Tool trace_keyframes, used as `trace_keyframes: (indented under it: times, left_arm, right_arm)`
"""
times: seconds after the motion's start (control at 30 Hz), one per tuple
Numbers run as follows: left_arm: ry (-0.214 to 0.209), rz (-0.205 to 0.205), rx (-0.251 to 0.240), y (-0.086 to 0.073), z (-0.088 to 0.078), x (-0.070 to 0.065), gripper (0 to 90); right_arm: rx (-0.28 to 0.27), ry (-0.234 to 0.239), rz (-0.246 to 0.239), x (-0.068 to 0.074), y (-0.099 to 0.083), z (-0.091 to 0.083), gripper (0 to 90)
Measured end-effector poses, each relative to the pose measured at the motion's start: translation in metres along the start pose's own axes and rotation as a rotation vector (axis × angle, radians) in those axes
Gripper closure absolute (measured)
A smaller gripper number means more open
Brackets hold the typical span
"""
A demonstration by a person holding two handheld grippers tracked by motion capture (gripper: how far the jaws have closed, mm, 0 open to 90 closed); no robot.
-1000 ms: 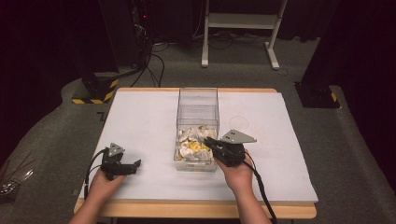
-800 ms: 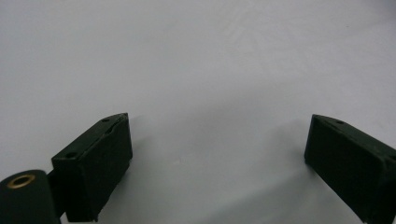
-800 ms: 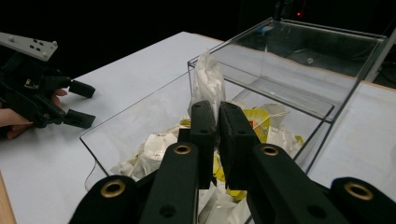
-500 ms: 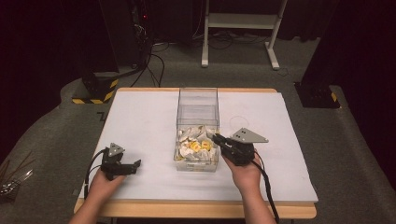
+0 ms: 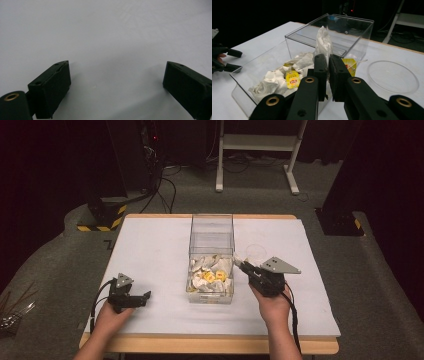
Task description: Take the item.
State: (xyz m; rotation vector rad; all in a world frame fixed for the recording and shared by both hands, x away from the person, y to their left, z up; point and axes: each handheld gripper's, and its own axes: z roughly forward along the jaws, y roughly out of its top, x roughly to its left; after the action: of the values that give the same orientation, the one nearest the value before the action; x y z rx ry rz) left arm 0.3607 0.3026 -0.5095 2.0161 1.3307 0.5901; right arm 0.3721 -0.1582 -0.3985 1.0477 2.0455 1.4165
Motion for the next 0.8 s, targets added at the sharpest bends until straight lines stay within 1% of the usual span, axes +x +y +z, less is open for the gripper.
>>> trace_keyframes:
  times: [0.03, 0.17, 0.27, 0.33, 0.43, 0.47, 0.53, 0.63, 0.67, 0.8]
  left_arm:
    - [0.001, 0.001, 0.000, 0.000, 0.000, 0.000, 8.0]
    - [0.000, 0.001, 0.000, 0.000, 0.000, 0.000, 8.0]
    - [-0.001, 0.000, 0.000, 0.000, 0.000, 0.000, 8.0]
    - [-0.001, 0.000, 0.000, 0.000, 0.000, 0.000, 8.0]
    - [-0.001, -0.001, 0.000, 0.000, 0.000, 0.000, 8.0]
    - [-0.001, -0.003, 0.000, 0.000, 0.000, 0.000, 8.0]
    - [-0.001, -0.002, 0.000, 0.000, 0.000, 0.000, 8.0]
    - [-0.001, -0.001, 0.000, 0.000, 0.000, 0.000, 8.0]
    - [0.000, -0.001, 0.000, 0.000, 0.000, 0.000, 8.0]
    - [-0.002, -0.003, -0.001, 0.000, 0.000, 0.000, 8.0]
  right_arm:
    - [0.003, -0.010, -0.002, -0.003, -0.001, -0.001, 84.7]
    - [0.011, -0.028, -0.001, -0.008, -0.002, -0.002, 84.7]
    - [0.010, -0.038, 0.010, -0.012, -0.003, -0.003, 84.7]
    - [0.005, -0.059, 0.023, -0.018, -0.005, -0.007, 84.7]
    - [0.004, -0.073, 0.029, -0.021, -0.006, -0.008, 84.7]
    - [0.009, -0.092, 0.027, -0.025, -0.008, -0.009, 84.7]
    - [0.011, -0.100, 0.027, -0.026, -0.009, -0.009, 84.7]
    - [0.014, -0.120, 0.033, -0.032, -0.011, -0.009, 84.7]
    - [0.021, -0.129, 0.033, -0.036, -0.012, -0.009, 84.7]
    - [0.029, -0.140, 0.036, -0.040, -0.012, -0.008, 84.7]
